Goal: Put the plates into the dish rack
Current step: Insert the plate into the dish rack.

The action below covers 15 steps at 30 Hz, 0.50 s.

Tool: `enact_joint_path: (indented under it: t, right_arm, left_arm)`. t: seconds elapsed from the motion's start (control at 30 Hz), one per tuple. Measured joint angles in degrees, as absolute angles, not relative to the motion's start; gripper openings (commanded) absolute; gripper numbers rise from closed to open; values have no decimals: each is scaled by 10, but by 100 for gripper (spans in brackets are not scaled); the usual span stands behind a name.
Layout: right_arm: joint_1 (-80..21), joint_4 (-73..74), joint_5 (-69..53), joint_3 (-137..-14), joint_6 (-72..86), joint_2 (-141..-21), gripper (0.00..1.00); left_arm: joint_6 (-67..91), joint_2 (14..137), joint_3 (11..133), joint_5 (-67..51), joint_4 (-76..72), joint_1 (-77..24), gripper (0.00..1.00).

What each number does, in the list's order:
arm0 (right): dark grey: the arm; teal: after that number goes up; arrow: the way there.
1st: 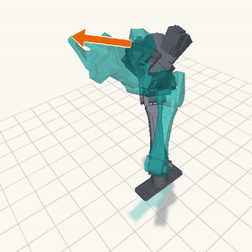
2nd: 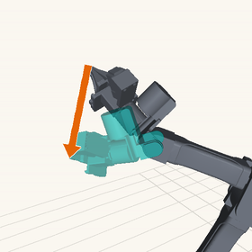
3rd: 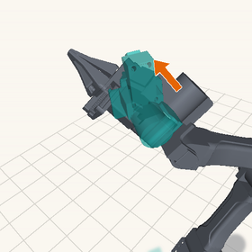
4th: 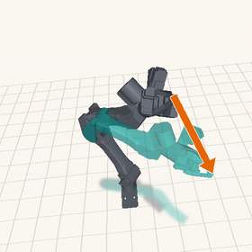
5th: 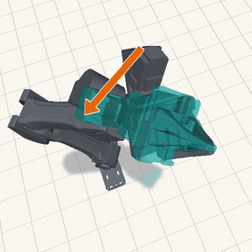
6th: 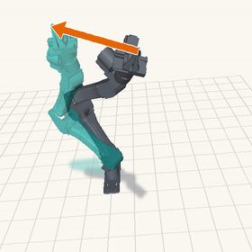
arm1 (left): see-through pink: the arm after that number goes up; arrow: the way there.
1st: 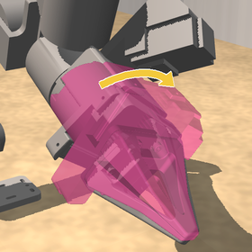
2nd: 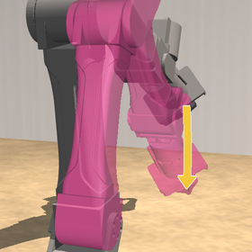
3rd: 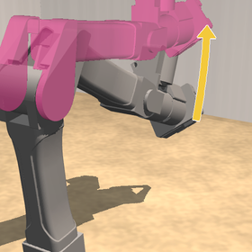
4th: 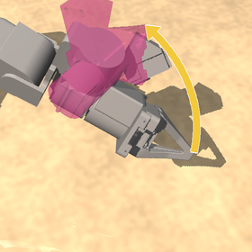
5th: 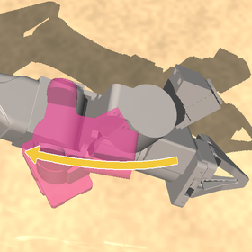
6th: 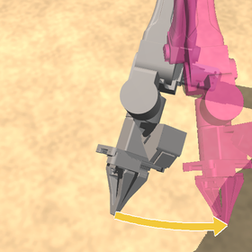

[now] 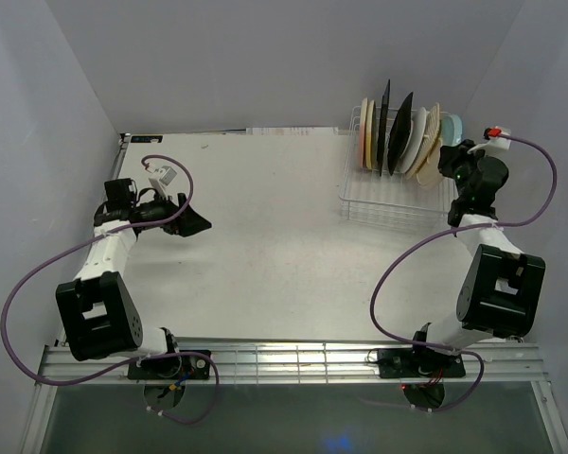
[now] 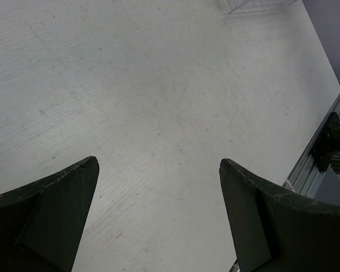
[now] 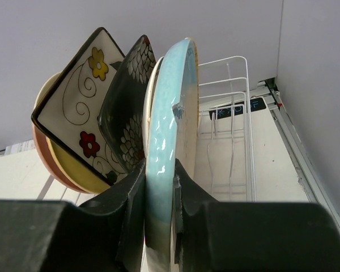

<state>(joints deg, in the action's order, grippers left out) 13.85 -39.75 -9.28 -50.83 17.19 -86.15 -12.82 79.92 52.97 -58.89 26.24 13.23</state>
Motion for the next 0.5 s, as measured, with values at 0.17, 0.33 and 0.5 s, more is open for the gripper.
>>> enact_joint_path:
  t: [0.17,0.33,0.5]
  right_arm:
    - [139,-415,-100,-509,161,-877,8]
    - [140,-427,-104,-514,146,-900,8]
    - [136,-433,-109,-527,133,-931,8]
  left_arm:
    - [-128,799,529,-586,260,130,98]
    - [-128,798,529,-583,256,129,98]
    - [-128,797,529,-581,254,126,98]
